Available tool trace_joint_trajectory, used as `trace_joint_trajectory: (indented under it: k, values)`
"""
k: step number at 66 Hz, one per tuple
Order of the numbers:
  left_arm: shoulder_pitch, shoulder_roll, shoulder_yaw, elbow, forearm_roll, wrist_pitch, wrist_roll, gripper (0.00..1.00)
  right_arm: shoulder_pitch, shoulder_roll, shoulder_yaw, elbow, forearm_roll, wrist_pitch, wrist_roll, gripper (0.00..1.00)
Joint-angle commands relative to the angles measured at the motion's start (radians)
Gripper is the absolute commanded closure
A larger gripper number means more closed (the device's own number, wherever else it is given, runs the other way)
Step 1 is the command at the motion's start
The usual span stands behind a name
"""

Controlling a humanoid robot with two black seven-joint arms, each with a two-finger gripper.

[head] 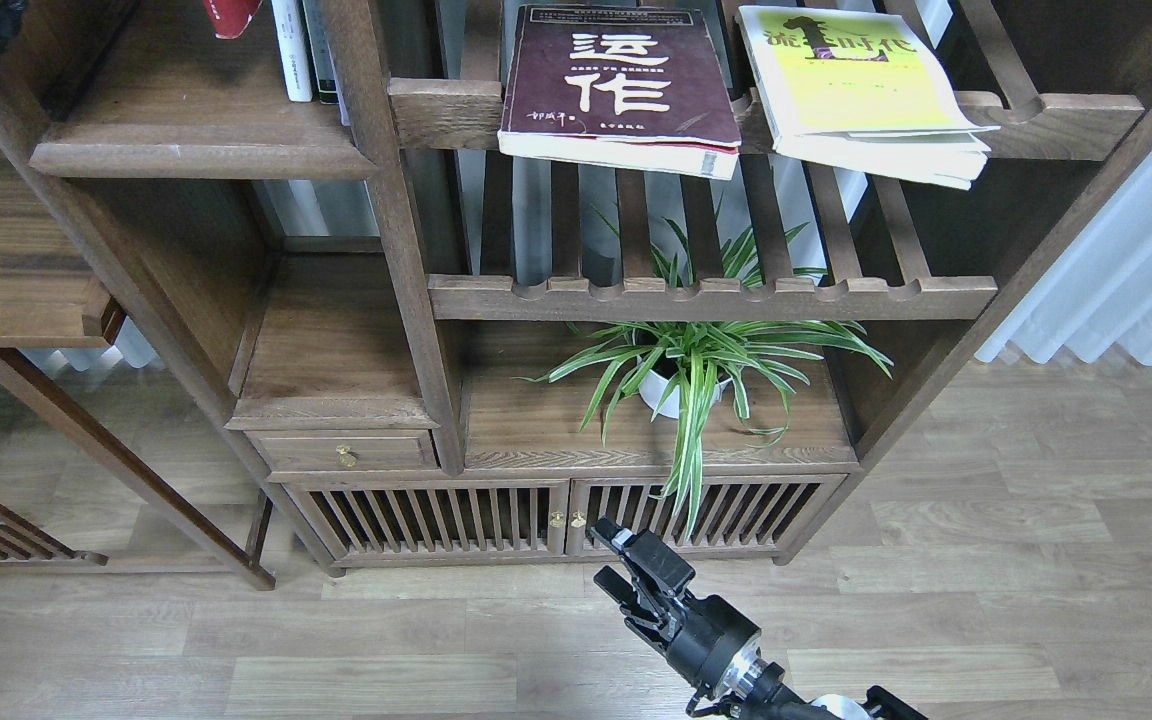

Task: Organize books on shelf
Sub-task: 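Insert the red book upright into the top shelf with the left gripper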

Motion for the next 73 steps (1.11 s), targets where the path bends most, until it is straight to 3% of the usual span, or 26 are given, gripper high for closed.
trace_joint_trajectory:
  k: [1, 8, 32, 42, 55, 73]
  values:
    - [0.003, -0.003, 0.012, 0.001, 0.004, -0.002, 0.000, 0.84, 0.000, 0.000, 0.001, 0.000, 0.000, 0.000, 0.000, 0.00]
    - [0.000, -0.003, 0.018, 0.004, 0.004, 0.006, 0.012, 0.62, 0.000, 0.000, 0.004, 0.000, 0.002, 0.000, 0.000, 0.00]
    - [-0.001, -0.014, 0.018, 0.004, -0.001, 0.006, 0.014, 0.57, 0.000, 0.000, 0.006, 0.000, 0.002, 0.000, 0.000, 0.00]
    - [-0.011, -0.004, 0.009, -0.013, -0.002, 0.006, 0.003, 0.44, 0.000, 0.000, 0.006, 0.005, 0.006, 0.000, 0.005, 0.00]
    - [-0.009, 0.008, -0.015, -0.051, -0.002, 0.004, -0.015, 0.37, -0.001, 0.000, 0.006, 0.014, 0.006, 0.000, 0.005, 0.00]
    - [0.025, 0.091, -0.024, -0.125, -0.008, 0.006, 0.000, 0.22, -0.003, 0.000, 0.016, 0.017, 0.008, 0.000, 0.006, 0.00]
